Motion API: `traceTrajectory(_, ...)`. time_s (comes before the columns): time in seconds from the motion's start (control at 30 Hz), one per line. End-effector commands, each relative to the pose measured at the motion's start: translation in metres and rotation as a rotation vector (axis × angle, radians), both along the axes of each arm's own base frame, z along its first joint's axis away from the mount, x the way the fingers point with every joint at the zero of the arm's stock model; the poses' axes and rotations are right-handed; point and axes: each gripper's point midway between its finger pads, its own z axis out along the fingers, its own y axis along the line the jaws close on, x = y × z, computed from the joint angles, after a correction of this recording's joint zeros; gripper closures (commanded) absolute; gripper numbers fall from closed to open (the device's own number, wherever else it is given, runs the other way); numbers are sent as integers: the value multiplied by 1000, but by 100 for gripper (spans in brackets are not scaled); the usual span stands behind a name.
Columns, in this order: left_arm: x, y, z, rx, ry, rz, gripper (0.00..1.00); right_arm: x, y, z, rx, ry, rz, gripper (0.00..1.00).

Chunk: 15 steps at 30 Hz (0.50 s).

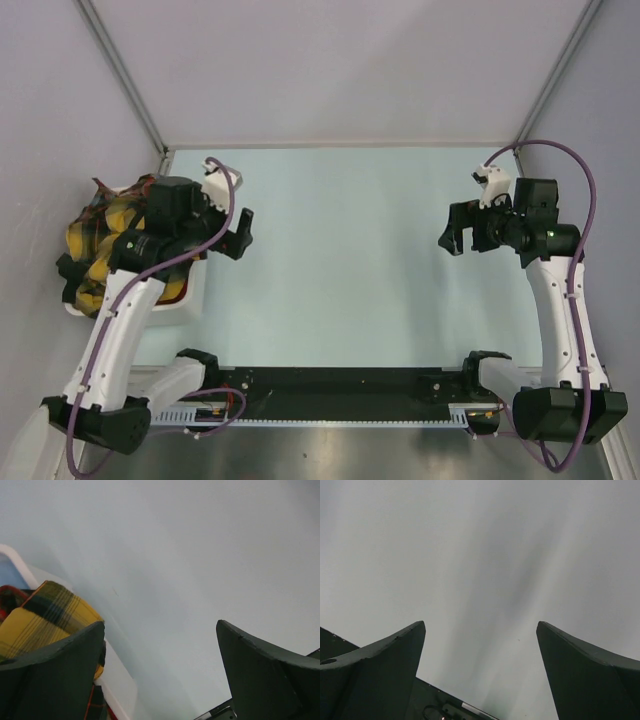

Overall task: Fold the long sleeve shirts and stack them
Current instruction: Grab the shirt from the pile

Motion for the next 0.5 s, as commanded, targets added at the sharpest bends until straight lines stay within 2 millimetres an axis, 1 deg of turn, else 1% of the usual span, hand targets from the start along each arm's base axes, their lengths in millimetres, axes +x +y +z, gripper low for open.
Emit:
traceTrajectory(0.0, 1, 26, 21, -74, -56, 137, 0, -2, 4, 12, 13, -32, 20, 0)
traceTrajectory(0.03, -1, 39, 31, -65, -93, 188, 0, -2, 4, 11, 12, -28, 20, 0)
traceTrajectory(0.07, -2, 47, 36, -64, -113, 223, 1, -3, 4, 10, 16, -25, 21, 0)
traceTrajectory(0.1, -3, 63, 40, -57, -133, 286, 1, -5, 7, 9, 25, -23, 32, 0)
traceTrajectory(0.13, -9, 78, 49, -39, -180, 345, 1, -6, 8, 8, 31, -20, 41, 0)
traceTrajectory(0.17, -13, 89, 53, -20, -200, 390, 1, -7, 9, 6, 35, -15, 45, 0)
traceTrajectory(0.2, -23, 106, 60, 14, -243, 453, 1, -8, 11, 4, 38, -9, 50, 0)
traceTrajectory(0.23, -29, 115, 63, 43, -261, 486, 0, -8, 11, 4, 38, -5, 55, 0)
traceTrajectory(0.27, -37, 133, 66, 100, -283, 568, 1, -9, 12, 3, 37, -1, 60, 0)
traceTrajectory(0.33, -54, 150, 68, 195, -302, 609, 1, -9, 14, 0, 38, 14, 69, 0)
traceTrajectory(0.37, -61, 163, 66, 249, -298, 665, 1, -9, 16, 0, 43, 18, 78, 0)
traceTrajectory(0.4, -68, 170, 65, 302, -300, 672, 1, -9, 17, -1, 46, 21, 83, 0)
traceTrajectory(0.43, -71, 173, 57, 334, -273, 670, 0, -8, 19, -2, 46, 26, 91, 0)
traceTrajectory(0.47, -74, 177, 54, 361, -264, 678, 1, -7, 19, -2, 47, 28, 94, 0)
